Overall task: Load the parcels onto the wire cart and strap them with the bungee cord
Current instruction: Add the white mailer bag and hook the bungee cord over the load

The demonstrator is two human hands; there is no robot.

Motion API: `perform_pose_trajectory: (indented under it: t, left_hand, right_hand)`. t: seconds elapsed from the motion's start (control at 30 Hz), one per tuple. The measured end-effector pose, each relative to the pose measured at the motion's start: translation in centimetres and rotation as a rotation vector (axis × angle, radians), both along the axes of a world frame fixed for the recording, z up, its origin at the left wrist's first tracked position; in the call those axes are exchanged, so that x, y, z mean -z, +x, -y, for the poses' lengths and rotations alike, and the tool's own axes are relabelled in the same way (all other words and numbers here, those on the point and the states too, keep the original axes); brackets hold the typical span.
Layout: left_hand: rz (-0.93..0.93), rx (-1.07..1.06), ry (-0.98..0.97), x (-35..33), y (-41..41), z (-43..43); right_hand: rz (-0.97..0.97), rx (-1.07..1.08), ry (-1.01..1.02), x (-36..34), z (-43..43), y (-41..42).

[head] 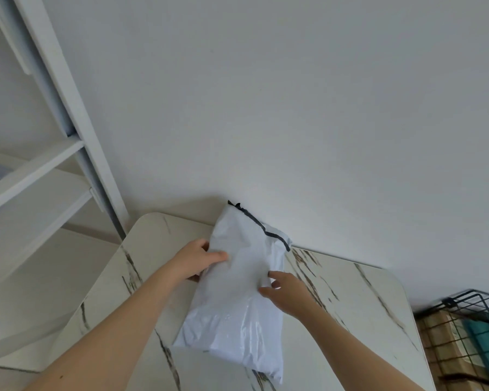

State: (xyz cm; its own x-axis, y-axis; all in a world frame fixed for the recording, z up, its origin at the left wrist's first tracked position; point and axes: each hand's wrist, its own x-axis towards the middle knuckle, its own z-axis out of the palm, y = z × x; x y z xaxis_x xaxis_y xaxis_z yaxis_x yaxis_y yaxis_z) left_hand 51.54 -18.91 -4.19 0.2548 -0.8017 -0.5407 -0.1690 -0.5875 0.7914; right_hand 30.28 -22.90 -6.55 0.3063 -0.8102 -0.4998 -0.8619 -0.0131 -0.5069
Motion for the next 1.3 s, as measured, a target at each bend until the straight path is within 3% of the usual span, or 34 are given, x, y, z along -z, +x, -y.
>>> perform_pose_trajectory:
  t: [0.47, 0.6, 0.73, 1.0, 1.3]
  left_hand:
    - [-0.078, 0.206, -0.150, -5.4, -10.6, 2.2]
    - [0.018, 0.382, -0.196, -6.0, -13.5, 3.2]
    - [0.083, 0.520, -0.206, -5.8, -15.9, 4.3]
    - [0.149, 0.311, -0.194, -3.1, -15.5, 4.9]
    - [0.200, 0.223, -0.174, -0.3, -13.1, 4.1]
  right_hand:
    - [0.215, 0.269, -0.057, -5.4, 0.7, -8.1]
    - [0.317, 0.315, 0.102, -7.9, 0.9, -10.7]
    - [0.115, 0.200, 0.189, -8.5, 1.2, -12.5]
    - [-0.157, 0.377, 0.000, -5.1, 1.4, -16.5]
    - [-0.120, 0.516, -0.274, -4.9, 0.2, -17.5]
